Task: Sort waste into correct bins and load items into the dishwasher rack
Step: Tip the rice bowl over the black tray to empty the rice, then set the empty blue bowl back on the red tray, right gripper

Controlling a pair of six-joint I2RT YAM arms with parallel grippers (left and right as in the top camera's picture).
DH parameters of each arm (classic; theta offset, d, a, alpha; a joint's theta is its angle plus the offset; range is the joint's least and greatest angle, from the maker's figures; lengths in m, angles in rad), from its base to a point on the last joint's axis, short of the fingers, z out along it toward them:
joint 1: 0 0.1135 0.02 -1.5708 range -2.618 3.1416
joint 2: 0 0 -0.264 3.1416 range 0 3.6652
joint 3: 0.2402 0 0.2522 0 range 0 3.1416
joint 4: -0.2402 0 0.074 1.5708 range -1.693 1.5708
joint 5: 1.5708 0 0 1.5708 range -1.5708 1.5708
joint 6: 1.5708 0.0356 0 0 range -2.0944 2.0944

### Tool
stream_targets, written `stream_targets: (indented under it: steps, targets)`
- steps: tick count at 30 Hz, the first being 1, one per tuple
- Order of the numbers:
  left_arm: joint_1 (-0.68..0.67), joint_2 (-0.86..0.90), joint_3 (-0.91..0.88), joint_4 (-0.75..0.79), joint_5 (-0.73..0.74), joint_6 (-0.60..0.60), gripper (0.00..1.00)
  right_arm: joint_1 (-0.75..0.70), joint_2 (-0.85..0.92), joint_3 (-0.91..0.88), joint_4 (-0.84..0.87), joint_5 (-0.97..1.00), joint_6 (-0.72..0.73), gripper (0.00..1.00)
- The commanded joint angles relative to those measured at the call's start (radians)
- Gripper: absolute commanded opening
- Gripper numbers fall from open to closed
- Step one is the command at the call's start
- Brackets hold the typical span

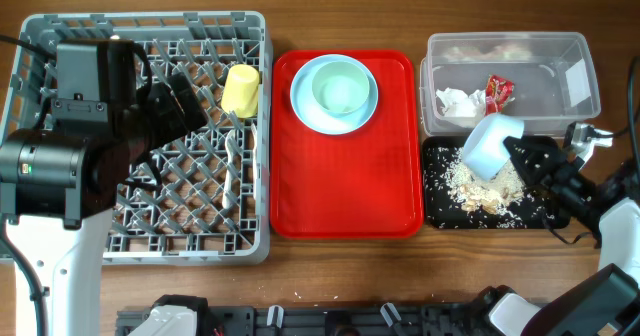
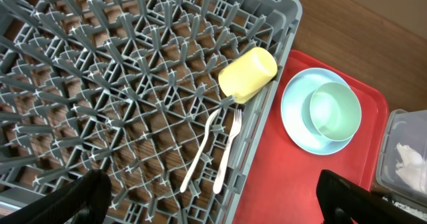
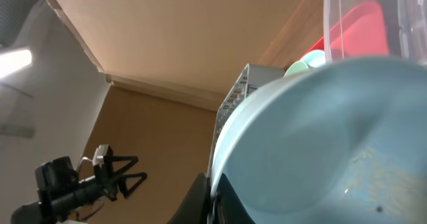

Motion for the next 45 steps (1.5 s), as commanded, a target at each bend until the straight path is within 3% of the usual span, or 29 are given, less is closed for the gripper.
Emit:
stream_targets:
  steps: [1, 11, 16, 21, 25, 29, 33, 38, 40, 42, 45]
  targets:
    - [-0.003, -0.01, -0.001, 0.003, 0.005, -0.01, 1.0, -0.005, -0.014, -0.001, 0.01, -0.063, 0.023, 0.04]
    - [-0.003, -0.01, -0.001, 0.003, 0.005, -0.01, 1.0, -0.005, -0.014, -0.001, 0.013, -0.064, 0.092, 0.04]
    - [-0.003, -0.01, -0.001, 0.003, 0.005, -0.01, 1.0, -0.005, -0.014, -0.001, 0.069, -0.064, 0.201, 0.05]
    - [-0.003, -0.01, -0.001, 0.003, 0.005, -0.01, 1.0, -0.005, -0.014, -0.001, 0.115, -0.063, 0.172, 0.04]
    - [-0.003, -0.01, -0.001, 0.003, 0.005, -0.01, 1.0, -0.004, -0.02, -0.001, 0.103, -0.064, 0.339, 0.04]
    - [-0.003, -0.01, -0.001, 0.003, 0.005, -0.01, 1.0, -0.004, -0.024, -0.001, 0.098, -0.061, 0.252, 0.04]
    - [-0.003, -0.01, -0.001, 0.003, 0.005, -0.01, 1.0, -0.004, -0.024, -0.001, 0.093, -0.06, 0.286, 0.04]
    - [-0.003, -0.01, -0.001, 0.003, 0.005, -0.01, 1.0, 0.011, -0.056, 0.041, 0.176, -0.056, 0.462, 0.05]
    - [-0.003, -0.01, -0.001, 0.003, 0.005, -0.01, 1.0, 0.062, -0.131, 0.104, 0.212, 0.069, 0.552, 0.04]
    - [-0.003, -0.01, -0.001, 0.003, 0.005, -0.01, 1.0, 0.213, -0.254, 0.18, 0.222, 0.37, 0.617, 0.04]
    - [-0.003, -0.01, -0.001, 0.003, 0.005, -0.01, 1.0, 0.636, -0.373, 0.195, 0.168, 0.89, 0.621, 0.05]
